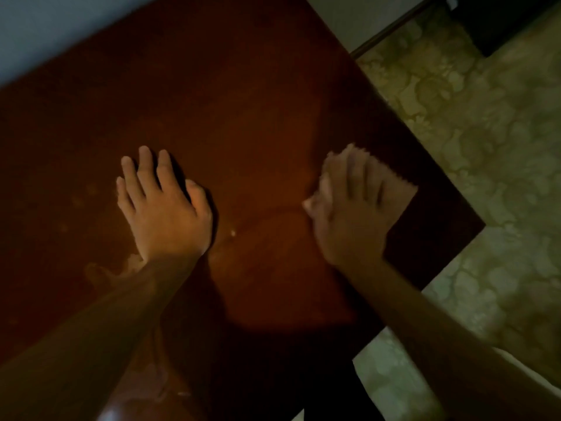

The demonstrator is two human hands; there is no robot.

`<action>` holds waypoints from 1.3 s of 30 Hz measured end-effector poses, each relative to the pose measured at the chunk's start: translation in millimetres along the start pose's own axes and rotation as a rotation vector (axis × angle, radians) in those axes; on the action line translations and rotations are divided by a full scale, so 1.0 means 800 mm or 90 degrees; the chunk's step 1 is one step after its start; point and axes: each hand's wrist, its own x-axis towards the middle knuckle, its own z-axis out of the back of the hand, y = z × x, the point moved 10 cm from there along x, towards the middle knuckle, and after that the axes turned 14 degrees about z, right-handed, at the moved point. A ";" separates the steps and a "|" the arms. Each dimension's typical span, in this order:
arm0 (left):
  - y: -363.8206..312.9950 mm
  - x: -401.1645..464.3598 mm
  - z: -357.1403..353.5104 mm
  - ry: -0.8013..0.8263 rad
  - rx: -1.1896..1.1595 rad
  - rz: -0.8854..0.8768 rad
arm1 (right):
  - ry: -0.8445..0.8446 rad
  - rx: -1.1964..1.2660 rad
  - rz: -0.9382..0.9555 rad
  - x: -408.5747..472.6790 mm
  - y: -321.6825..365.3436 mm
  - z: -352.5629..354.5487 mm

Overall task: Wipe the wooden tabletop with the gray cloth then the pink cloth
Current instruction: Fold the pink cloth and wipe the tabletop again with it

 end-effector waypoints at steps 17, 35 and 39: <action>-0.003 -0.002 0.006 0.002 -0.003 0.014 | -0.033 0.020 0.090 -0.009 0.025 0.003; -0.022 -0.009 0.010 0.031 0.010 -0.039 | -0.042 0.022 0.013 -0.010 -0.055 0.014; -0.088 -0.065 0.001 0.096 -0.036 -0.192 | -0.031 0.046 0.048 -0.065 0.012 -0.006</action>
